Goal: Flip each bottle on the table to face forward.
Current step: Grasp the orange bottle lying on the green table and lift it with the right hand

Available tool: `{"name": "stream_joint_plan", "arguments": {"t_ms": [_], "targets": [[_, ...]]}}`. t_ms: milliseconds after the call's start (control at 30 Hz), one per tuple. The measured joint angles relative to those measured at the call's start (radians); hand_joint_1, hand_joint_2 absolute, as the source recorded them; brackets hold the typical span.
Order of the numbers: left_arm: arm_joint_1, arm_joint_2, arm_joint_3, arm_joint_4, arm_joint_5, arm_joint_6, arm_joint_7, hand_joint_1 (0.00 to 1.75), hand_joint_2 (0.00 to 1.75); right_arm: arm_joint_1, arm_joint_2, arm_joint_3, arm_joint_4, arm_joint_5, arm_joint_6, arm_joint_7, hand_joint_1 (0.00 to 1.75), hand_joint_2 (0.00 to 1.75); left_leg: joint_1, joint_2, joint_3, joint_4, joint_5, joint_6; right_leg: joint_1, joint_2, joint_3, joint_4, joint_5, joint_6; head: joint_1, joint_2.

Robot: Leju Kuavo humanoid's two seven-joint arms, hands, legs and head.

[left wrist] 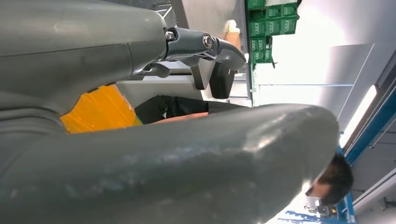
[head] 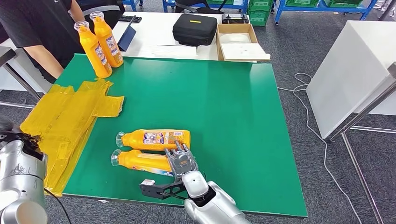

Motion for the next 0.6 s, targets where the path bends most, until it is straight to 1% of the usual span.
{"name": "stream_joint_plan", "arguments": {"t_ms": [33, 167, 200, 233, 600], "targets": [[-0.001, 0.003, 0.0, 0.003, 0.003, 0.001, -0.004, 0.0, 0.0, -0.002, 0.001, 0.0, 0.003, -0.002, 0.0, -0.005, 0.21, 1.75, 0.0, 0.001, 0.001, 0.0, 0.0, 0.0, 0.0, 0.0, 0.0, 0.0, 0.0, 0.0, 0.0, 0.0], [-0.004, 0.015, 0.0, 0.014, 0.011, 0.007, -0.012, 0.0, 0.0, -0.01, 0.004, -0.002, 0.015, -0.013, 0.001, -0.019, 1.65, 1.75, 0.001, 0.002, 0.002, 0.0, -0.001, -0.001, 0.0, 0.001, 0.001, 0.0, 0.001, -0.003, 0.0, 0.0], [-0.004, 0.016, 0.0, 0.016, 0.012, 0.009, -0.013, 0.0, 0.0, -0.012, 0.005, -0.003, 0.018, -0.016, 0.002, -0.022, 1.73, 1.75, 0.001, 0.003, 0.002, 0.0, -0.001, -0.001, 0.0, 0.001, 0.001, 0.0, 0.001, -0.003, 0.0, 0.0], [-0.004, 0.018, 0.0, 0.018, 0.012, 0.01, -0.013, 0.0, 0.0, -0.013, 0.005, -0.005, 0.02, -0.019, 0.003, -0.024, 1.74, 1.75, 0.001, 0.003, 0.003, 0.0, -0.001, -0.001, 0.0, 0.001, 0.001, 0.0, 0.001, -0.003, 0.0, 0.0], [-0.006, 0.02, -0.004, 0.028, 0.023, 0.02, -0.015, 0.0, 0.0, -0.024, 0.006, -0.019, 0.029, -0.039, 0.004, -0.038, 1.73, 1.75, 0.001, 0.003, 0.002, 0.0, -0.002, -0.002, 0.0, 0.002, -0.001, 0.0, 0.0, -0.003, 0.0, 0.0]]}}
